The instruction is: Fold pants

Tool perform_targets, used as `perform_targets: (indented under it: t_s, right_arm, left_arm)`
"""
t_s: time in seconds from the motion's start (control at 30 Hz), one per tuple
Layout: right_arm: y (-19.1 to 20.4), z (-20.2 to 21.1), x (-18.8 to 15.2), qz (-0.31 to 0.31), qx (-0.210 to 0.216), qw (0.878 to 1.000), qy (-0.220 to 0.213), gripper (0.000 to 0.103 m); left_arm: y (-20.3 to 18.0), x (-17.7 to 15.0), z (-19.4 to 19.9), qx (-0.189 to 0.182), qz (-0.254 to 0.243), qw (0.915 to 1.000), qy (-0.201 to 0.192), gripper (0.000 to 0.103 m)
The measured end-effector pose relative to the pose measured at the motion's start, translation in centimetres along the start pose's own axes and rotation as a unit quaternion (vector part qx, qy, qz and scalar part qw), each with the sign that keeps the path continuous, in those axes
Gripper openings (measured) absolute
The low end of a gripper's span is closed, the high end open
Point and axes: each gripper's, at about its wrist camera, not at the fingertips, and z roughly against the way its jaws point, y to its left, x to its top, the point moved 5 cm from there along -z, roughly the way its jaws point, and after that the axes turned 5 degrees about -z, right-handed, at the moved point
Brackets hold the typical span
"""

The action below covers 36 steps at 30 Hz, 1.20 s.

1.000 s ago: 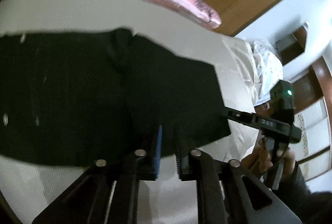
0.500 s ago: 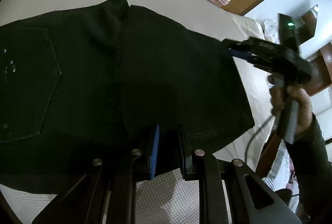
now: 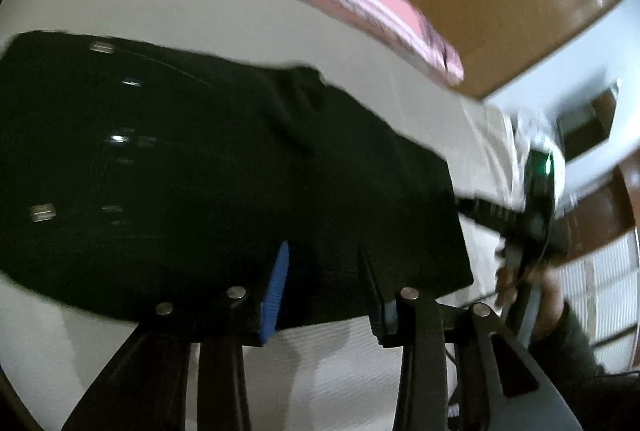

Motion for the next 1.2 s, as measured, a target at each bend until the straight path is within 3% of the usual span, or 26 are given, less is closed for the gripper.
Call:
perform_targets:
  t_s: [0.17,0.4,0.57,0.73,0.97,1.2]
  right_arm:
    - [2.4,0.2,-2.6,0.015,0.023,0.999,0.025,0.043]
    - [7.4,-0.5,-4.8,0.055,0.046,0.996,0.052,0.055]
    - [11.3,-1.0,-6.2,0.098,0.045,0.993,0.053,0.057]
    - [14.6,-2.0,-8.1,0.095,0.109,0.984,0.103,0.057]
    - [16.7,-1.9,-8.6,0.102,0.126,0.981,0.102,0.057]
    - [16.7,-1.8,-8.6,0.102,0.128,0.981,0.103,0.057]
  left_arm:
    - [4.3,-0.8,5.5,0.026,0.058,0.9960,-0.063,0.040]
    - [10.6,-3.2,9.6,0.040,0.160,0.9802,-0.109,0.049]
    - [14.1,-4.7,10.1,0.031,0.241,0.9603,-0.137,0.050]
    - [16.9,-5.2,10.1,0.022,0.294,0.9418,-0.162,0.052]
    - [20.2,-6.0,9.3,-0.017,0.368,0.9110,-0.185,0.055]
    - [21.9,-4.5,8.7,-0.025,0.367,0.9054,-0.212,0.055]
